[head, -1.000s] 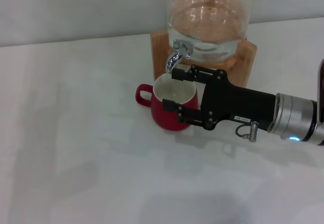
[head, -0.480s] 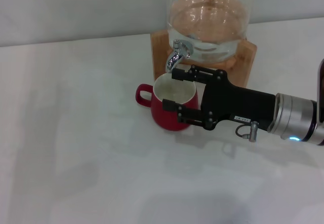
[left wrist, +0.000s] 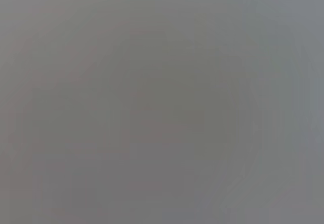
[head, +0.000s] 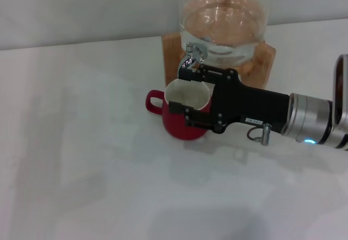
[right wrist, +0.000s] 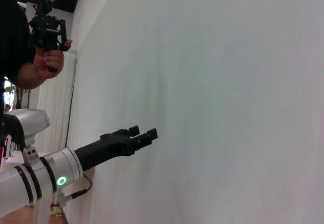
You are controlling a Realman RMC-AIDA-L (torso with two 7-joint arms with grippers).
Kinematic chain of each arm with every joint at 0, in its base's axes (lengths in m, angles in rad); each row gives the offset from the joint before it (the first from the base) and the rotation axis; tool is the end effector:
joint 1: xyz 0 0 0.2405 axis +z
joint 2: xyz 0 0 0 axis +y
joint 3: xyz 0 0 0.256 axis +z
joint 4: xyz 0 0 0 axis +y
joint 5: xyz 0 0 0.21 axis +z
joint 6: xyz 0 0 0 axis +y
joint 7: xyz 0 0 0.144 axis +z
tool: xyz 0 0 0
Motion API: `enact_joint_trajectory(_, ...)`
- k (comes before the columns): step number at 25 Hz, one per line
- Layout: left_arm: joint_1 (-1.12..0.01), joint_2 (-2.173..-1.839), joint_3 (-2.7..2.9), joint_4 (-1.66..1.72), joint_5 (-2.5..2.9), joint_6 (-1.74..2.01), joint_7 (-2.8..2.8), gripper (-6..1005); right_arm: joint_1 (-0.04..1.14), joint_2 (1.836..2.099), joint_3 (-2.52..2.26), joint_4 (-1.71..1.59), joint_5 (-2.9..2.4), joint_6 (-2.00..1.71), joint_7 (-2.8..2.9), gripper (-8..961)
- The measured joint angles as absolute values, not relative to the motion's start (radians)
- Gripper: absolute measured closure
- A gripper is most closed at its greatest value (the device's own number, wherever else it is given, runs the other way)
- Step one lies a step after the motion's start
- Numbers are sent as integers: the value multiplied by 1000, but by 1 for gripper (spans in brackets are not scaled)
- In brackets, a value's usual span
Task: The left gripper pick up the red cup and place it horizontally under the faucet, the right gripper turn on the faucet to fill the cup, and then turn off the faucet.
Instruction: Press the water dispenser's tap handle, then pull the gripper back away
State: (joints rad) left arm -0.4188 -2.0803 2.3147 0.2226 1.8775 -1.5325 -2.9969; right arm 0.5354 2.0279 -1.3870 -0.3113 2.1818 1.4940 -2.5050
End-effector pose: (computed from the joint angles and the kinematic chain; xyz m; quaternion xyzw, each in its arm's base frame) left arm -0.3173 0.3154 0.0527 -0.5123 -0.1180 -0.3319 0.7833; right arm 0.2225 0.3240 -0.0340 -0.8894 -0.0003 0.3964 0.2275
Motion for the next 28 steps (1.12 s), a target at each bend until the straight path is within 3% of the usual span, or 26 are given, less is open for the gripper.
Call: enact_joint_trajectory(28, -410, -2083, 2330, 224, 1877, -1542, -2995, 262, 521, 2023, -1364, -315, 2206, 1431, -2531, 280)
